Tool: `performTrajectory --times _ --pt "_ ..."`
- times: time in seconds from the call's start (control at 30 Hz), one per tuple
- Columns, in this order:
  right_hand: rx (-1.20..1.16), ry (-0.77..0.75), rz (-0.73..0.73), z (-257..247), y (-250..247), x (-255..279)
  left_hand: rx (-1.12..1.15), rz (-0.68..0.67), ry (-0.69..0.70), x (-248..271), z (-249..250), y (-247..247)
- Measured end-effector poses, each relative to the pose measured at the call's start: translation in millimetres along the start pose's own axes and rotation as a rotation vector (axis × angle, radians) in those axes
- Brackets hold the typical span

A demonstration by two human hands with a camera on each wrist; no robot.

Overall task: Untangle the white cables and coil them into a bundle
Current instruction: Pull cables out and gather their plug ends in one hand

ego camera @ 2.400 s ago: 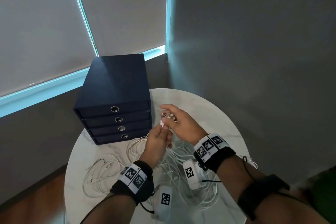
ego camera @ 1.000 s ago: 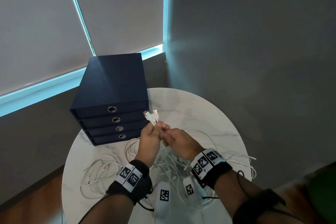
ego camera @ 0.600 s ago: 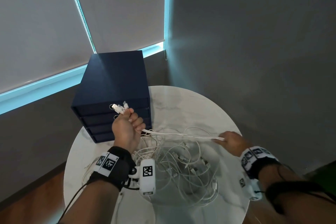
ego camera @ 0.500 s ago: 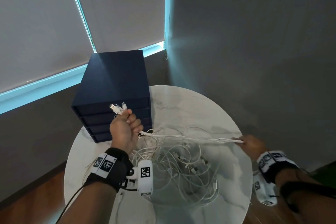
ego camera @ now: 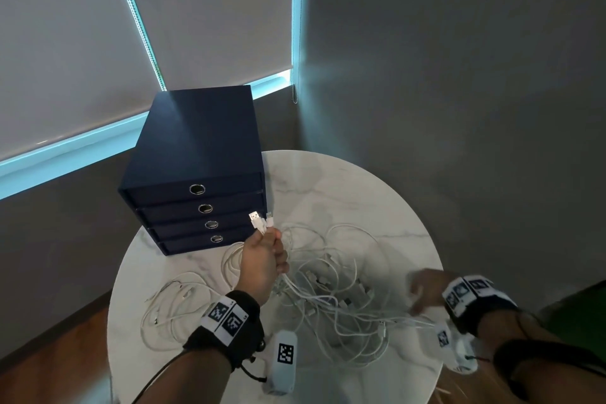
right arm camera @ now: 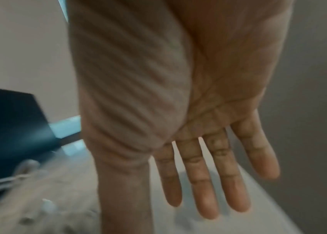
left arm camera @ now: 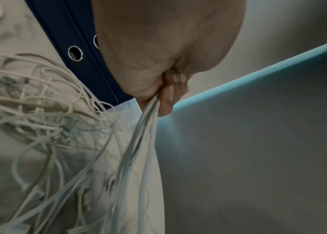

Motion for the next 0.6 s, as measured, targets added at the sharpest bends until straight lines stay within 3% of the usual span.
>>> performTrajectory --times 0.13,0.23,0.4,0.6 --pt "-0.130 -0.345 0.240 -97 -35 5 -0.058 0.018 -0.005 -2 -12 -2" --pt "0.010 -0.483 0.235 -147 -9 -1 -0.076 0.035 -0.001 -1 -14 -4" --pt "0.484 -0.467 0.143 -177 42 -15 -0.093 0.045 -0.005 -5 -16 -9" --pt "0.540 -0.381 0.152 -174 26 -9 -0.055 0.039 -0.030 -8 -22 -13"
Point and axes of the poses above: each hand's wrist, its own x-axis away from the middle knuckle, its own y-axis out of the palm, z = x × y, the point moved 10 cm from there along -x, towards the middle knuckle, and after that the axes turned 14 degrees about -x, right-handed, at the moved point
